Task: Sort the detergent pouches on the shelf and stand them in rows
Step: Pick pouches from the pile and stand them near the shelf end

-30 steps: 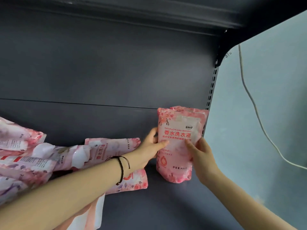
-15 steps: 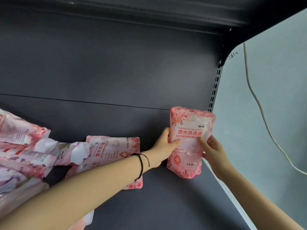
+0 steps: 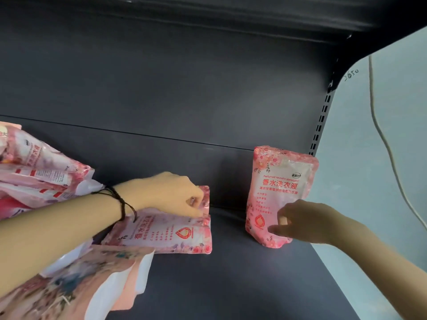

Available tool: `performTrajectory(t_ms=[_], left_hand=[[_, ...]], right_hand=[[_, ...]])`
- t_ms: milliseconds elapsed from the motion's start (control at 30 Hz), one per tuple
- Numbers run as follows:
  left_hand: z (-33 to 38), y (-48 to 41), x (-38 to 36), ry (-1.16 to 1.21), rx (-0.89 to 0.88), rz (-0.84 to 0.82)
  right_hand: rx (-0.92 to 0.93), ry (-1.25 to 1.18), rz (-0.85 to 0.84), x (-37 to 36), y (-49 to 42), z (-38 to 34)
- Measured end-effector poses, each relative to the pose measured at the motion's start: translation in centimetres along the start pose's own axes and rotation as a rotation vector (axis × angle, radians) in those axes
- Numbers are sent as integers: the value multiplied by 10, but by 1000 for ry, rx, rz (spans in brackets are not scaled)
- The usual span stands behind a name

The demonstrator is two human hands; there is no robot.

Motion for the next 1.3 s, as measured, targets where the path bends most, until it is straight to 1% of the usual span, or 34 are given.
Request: performTrajectory(t_ms=[100,233,367,433,500,600,667,800,867,967,1100,1133,1167,1233,1300], left_hand=[[-34,28,-10,-75,16,-30],[-83,64,-17,-178,45,11],[-123,94,-20,-256,41,79],[-138,102,-20,-256,37,107],[-147,106,-16,-227,27,142],[-147,108,-11,-133,-10,200],[-139,106,-15,-68,-36,229],[-135,104,-36,159,22,132],[-138,104,-45,207,70,104],[-140,100,-58,168,145,42],[-140,96,-71,74,199,-52],[-140,96,-71,75,202,-56],[-140,96,-70,90,206,-57],[-143,97,-68,194,230,-48],[-150,95,-62,351,260,-1]], right_hand=[[110,31,55,24,-8,-50],[223,43,84,47,-21,-116],[299,99,43,62,-46,-177],[339,133,31,68,-61,-205],[378,120,54,76,-79,-228],[396,-14,82,79,-111,-251],[390,-114,71,72,-135,-259],[302,-158,-20,41,-173,-257],[257,-183,-33,30,-182,-251],[211,-228,-19,23,-188,-245],[132,-341,-16,20,-185,-237],[115,-412,-28,19,-183,-232],[88,-540,-31,16,-179,-227],[49,-739,38,19,-166,-212],[68,-804,213,35,-153,-194]])
Point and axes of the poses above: each hand's wrist, its own y-axis away from the middle knuckle, its own x-axis out of the back of the hand, z = x × y, the point moved 10 cm from there along -y, towards the middle knuckle, and after that the axes turned 15 degrees about x, right-handed, at the moved point
